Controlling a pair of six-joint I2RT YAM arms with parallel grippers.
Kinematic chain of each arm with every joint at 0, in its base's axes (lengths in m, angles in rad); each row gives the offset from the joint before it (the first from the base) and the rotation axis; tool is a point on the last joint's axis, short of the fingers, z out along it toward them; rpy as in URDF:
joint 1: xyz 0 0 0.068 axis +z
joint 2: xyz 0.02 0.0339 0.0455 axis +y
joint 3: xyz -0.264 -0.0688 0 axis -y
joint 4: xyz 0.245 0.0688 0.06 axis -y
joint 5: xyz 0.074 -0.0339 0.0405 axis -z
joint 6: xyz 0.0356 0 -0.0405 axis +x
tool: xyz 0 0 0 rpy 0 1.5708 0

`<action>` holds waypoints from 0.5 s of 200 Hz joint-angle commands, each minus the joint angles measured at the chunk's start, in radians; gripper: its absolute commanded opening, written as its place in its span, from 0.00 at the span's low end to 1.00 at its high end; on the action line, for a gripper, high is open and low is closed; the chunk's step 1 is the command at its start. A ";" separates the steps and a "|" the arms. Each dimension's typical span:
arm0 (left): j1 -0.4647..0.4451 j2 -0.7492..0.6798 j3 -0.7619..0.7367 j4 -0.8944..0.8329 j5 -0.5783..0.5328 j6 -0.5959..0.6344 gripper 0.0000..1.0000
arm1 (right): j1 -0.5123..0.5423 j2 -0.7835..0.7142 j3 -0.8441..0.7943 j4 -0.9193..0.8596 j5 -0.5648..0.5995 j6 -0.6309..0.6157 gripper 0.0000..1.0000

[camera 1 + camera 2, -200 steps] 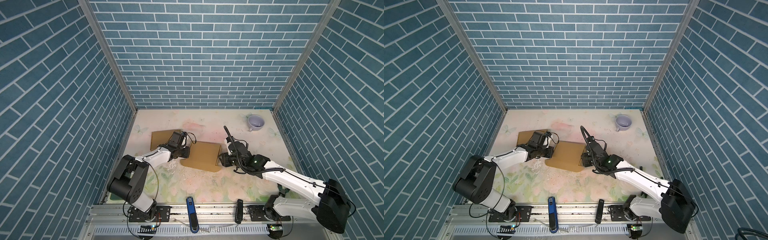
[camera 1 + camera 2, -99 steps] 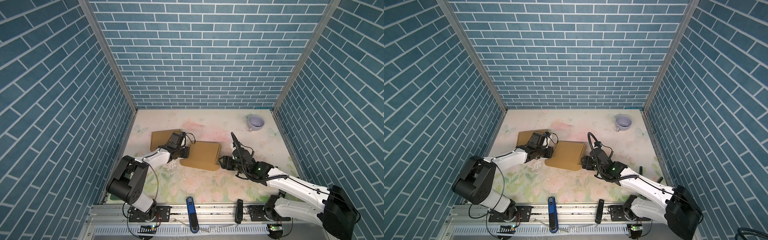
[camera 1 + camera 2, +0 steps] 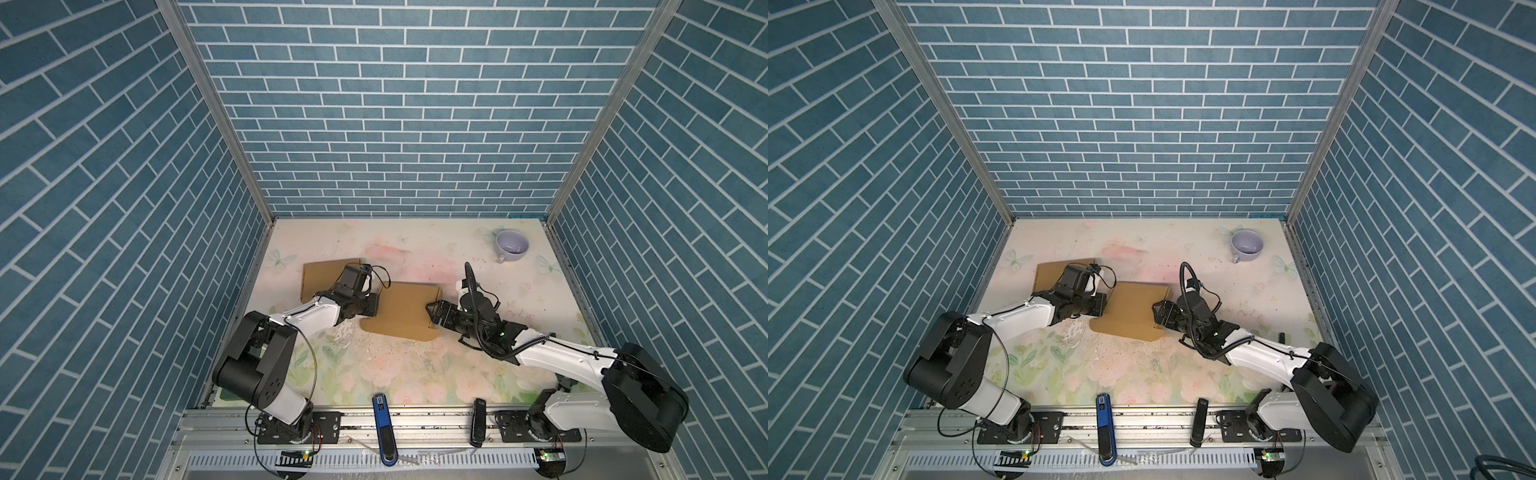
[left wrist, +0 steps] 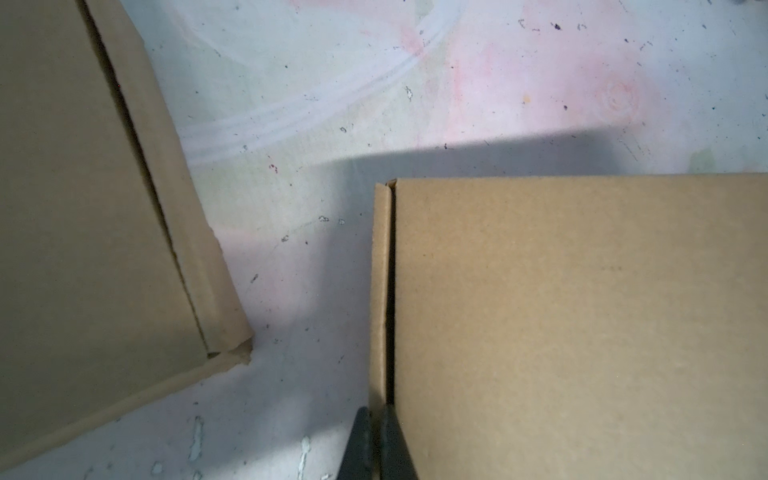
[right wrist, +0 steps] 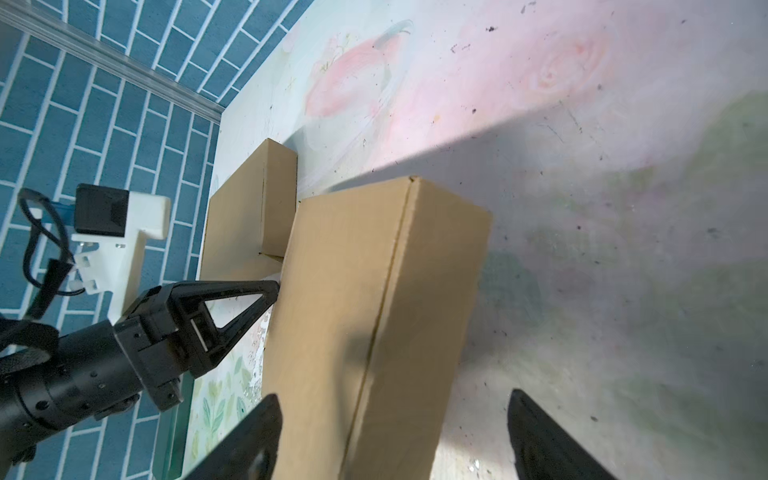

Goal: Fold the paper box

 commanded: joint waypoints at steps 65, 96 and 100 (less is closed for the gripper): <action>0.001 0.018 -0.031 -0.036 0.000 0.002 0.07 | -0.038 0.251 0.002 0.474 -0.193 0.221 0.78; 0.001 0.016 -0.025 -0.036 0.003 0.002 0.07 | -0.038 0.328 0.024 0.543 -0.216 0.256 0.71; 0.001 0.017 -0.024 -0.037 0.004 0.002 0.07 | -0.038 0.333 0.027 0.549 -0.219 0.258 0.70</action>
